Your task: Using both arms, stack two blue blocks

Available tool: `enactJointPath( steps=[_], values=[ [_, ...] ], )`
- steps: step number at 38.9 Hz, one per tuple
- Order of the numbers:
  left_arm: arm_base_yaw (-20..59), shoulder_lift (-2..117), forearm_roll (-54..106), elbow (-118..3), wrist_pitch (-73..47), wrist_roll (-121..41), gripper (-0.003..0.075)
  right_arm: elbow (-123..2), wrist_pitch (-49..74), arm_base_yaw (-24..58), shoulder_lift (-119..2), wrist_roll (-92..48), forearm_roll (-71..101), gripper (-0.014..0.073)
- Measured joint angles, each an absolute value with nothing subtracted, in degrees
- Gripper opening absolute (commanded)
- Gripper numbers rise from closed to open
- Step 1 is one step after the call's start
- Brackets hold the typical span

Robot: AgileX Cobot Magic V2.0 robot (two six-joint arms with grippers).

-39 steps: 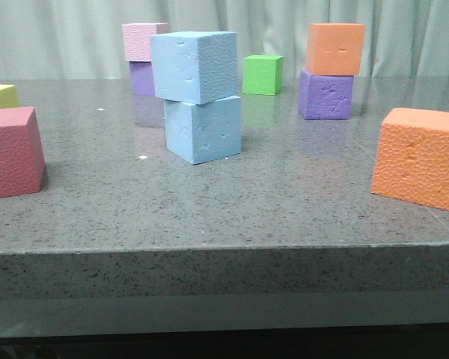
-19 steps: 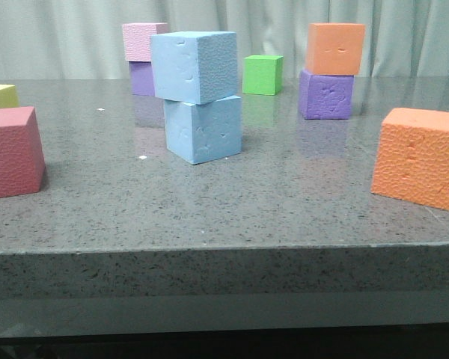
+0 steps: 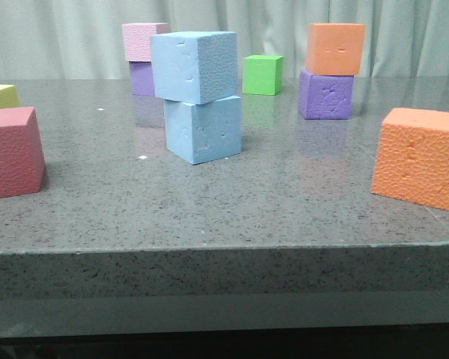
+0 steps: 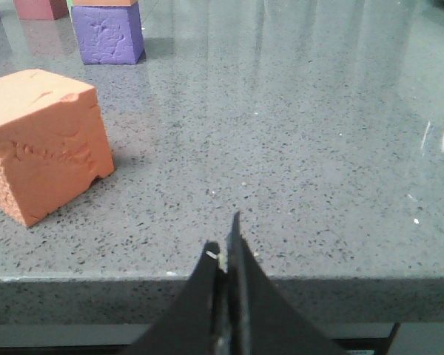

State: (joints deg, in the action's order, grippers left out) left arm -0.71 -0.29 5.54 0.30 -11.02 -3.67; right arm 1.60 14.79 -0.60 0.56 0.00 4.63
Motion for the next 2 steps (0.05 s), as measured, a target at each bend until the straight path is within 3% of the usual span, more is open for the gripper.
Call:
enactJointPath(
  steps=[2],
  values=[
    [-0.7, -0.3, 5.5, 0.3, -11.0, -3.7, -0.002, 1.6, 14.8, -0.6, 0.6, 0.0, 4.6, -0.0059]
  ],
)
